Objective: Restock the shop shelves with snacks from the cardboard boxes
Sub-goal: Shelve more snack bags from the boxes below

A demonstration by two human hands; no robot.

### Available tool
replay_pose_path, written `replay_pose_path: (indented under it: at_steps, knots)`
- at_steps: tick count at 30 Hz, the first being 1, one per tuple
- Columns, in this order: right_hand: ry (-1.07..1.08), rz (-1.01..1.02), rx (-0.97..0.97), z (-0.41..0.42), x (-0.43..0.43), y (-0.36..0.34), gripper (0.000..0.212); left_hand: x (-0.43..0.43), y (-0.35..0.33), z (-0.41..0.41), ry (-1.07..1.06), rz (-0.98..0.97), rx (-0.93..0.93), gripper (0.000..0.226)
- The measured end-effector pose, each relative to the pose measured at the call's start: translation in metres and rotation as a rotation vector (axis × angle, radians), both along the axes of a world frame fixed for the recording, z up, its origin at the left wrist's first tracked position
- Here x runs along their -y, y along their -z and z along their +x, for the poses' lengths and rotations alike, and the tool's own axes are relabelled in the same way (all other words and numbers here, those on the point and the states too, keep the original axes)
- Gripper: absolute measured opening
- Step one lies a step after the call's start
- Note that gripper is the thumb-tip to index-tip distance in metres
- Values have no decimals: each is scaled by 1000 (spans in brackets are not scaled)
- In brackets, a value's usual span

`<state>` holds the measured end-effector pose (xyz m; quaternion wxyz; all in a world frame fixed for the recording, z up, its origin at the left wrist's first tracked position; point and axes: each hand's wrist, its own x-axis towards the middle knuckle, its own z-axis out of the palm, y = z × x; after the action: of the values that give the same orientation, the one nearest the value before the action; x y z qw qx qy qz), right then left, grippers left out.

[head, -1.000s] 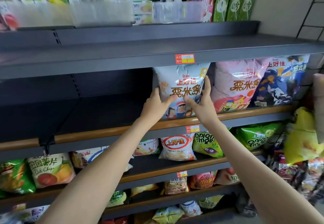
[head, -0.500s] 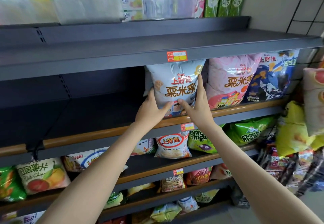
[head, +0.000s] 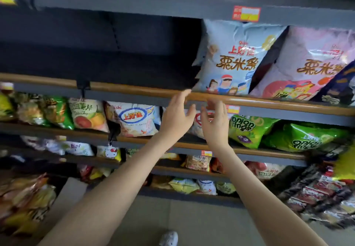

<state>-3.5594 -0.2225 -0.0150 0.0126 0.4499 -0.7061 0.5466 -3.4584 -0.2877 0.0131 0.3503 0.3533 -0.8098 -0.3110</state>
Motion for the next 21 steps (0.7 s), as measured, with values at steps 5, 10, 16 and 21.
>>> replay_pose_path:
  at_steps: [5,10,16,21]
  knots:
    - [-363,385,236,88,32,53,16,6,69,114,-150,807,91,18]
    - [-640,819,350,187,67,108,18,1,137,244,-542,1154,-28,11]
    - [-780,980,444,320,120,141,12,3,187,410,-953,1245,-213,18]
    - [-838,1073,417,451,188,168,11,12,200,557,-1083,1210,-271,31]
